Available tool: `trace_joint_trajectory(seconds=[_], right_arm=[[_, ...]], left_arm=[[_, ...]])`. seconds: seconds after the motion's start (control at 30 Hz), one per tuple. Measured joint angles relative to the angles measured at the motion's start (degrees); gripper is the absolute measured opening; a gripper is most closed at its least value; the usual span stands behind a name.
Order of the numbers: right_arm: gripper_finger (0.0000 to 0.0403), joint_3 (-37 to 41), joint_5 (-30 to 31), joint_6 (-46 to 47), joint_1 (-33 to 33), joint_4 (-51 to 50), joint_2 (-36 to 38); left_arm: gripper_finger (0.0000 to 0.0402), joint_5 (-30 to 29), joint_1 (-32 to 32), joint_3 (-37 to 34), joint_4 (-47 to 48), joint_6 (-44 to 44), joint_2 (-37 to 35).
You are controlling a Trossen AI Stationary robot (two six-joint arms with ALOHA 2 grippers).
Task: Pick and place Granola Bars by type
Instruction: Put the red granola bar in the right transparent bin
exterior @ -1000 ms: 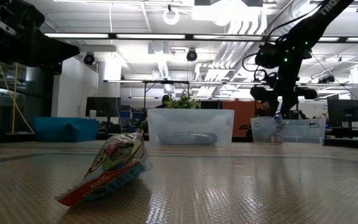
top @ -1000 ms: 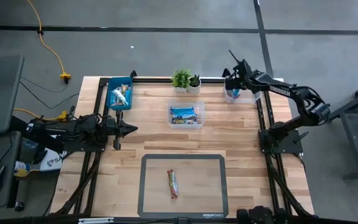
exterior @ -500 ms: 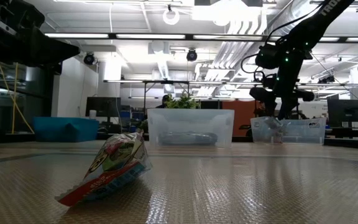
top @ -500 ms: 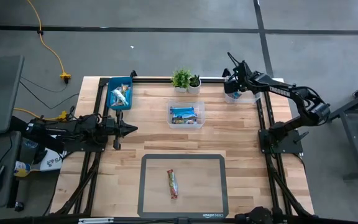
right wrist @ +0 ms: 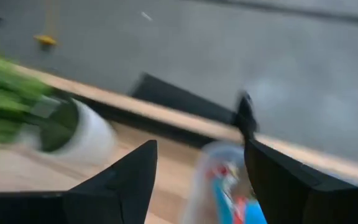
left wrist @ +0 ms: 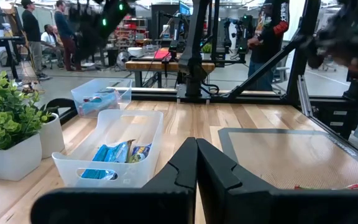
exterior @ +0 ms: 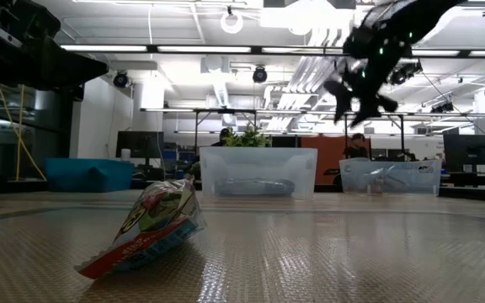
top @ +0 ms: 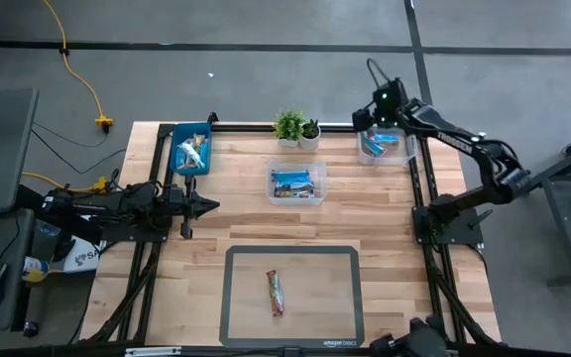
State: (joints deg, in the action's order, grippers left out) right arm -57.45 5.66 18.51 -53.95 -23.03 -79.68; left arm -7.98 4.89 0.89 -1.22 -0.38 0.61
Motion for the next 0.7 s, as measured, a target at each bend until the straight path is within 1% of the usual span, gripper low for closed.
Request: trace_joint_trajectory(seconds=[0.17, 0.33, 0.43, 0.53, 0.63, 0.7], right_arm=[[0.0228, -6.0, -7.7, -3.9, 1.4, 0.3, 4.0], [0.0228, -11.6, -16.7, -7.2, 6.4, 0.3, 7.9], [0.0228, -14.7, -22.3, -10.3, 11.0, 0.3, 9.7], [0.0227, -17.8, -26.4, -13.2, 16.5, 0.3, 10.7], [0.0229, -20.5, -28.9, -14.2, 22.6, 0.2, 10.8], [0.0228, -22.0, -29.1, -13.1, 26.5, 0.2, 10.7]], left_arm=[[0.0001, 0.0, 0.0, 0.0, 0.0, 0.0, 0.0], [0.0001, 0.0, 0.0, 0.0, 0.0, 0.0, 0.0], [0.0001, 0.0, 0.0, 0.0, 0.0, 0.0, 0.0], [0.0001, 0.0, 0.0, 0.0, 0.0, 0.0, 0.0], [0.0001, 0.0, 0.0, 0.0, 0.0, 0.0, 0.0], [0.0001, 0.0, 0.0, 0.0, 0.0, 0.0, 0.0]])
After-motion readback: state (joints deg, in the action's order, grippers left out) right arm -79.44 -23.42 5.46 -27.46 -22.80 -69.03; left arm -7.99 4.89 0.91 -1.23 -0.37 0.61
